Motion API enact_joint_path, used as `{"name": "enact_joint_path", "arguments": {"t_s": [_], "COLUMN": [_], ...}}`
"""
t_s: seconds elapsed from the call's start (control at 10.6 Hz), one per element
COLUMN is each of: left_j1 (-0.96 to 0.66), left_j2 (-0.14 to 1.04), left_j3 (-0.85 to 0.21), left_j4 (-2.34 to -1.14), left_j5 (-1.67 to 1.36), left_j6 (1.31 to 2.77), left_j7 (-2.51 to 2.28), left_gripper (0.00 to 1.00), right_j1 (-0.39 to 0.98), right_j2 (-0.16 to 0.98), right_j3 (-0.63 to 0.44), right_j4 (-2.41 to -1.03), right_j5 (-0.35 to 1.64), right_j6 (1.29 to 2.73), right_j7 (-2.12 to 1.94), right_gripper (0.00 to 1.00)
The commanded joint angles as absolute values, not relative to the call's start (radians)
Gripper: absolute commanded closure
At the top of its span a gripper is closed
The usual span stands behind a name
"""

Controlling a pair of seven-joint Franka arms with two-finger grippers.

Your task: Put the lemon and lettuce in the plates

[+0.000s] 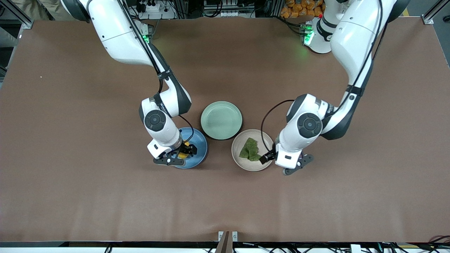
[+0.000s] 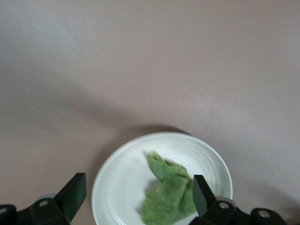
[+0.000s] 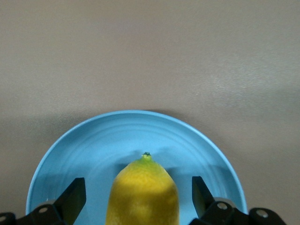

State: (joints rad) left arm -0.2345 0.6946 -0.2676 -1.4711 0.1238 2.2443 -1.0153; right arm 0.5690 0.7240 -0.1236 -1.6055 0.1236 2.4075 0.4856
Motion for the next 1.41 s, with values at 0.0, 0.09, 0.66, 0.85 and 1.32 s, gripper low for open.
{"name": "enact_joint_path", "arguments": {"t_s": [0.0,0.09,0.66,0.85,1.32], "left_j1": [-0.215,-0.213,-0.104,-0.084,-0.021], "left_j2": [0.644,0.631,0.523,0.461,0.136], "left_j3": [-0.265,-0.264,-0.267,-0.271,-0.233], "left_j4": [-1.485,-1.488,-1.516,-1.546,-1.872], "left_j5": [0.158,0.160,0.161,0.161,0.068], "left_j6": [2.217,2.217,2.007,1.887,1.897], "left_j7": [-0.939,-0.902,-0.635,-0.567,-0.358], "left_gripper": [0.00,0.00,0.00,0.00,0.00], "right_j1": [0.542,0.529,0.430,0.407,0.368], "right_j2": [0.715,0.715,0.609,0.580,0.552], "right_j3": [-0.124,-0.124,-0.140,-0.162,-0.224], "right_j4": [-1.476,-1.438,-1.419,-1.419,-1.417], "right_j5": [0.123,0.114,0.081,0.017,0.011], "right_j6": [2.189,2.113,1.898,1.839,1.793], "right_j7": [0.494,0.488,0.286,0.194,0.137], "right_gripper": [0.00,0.00,0.00,0.00,0.00]}}
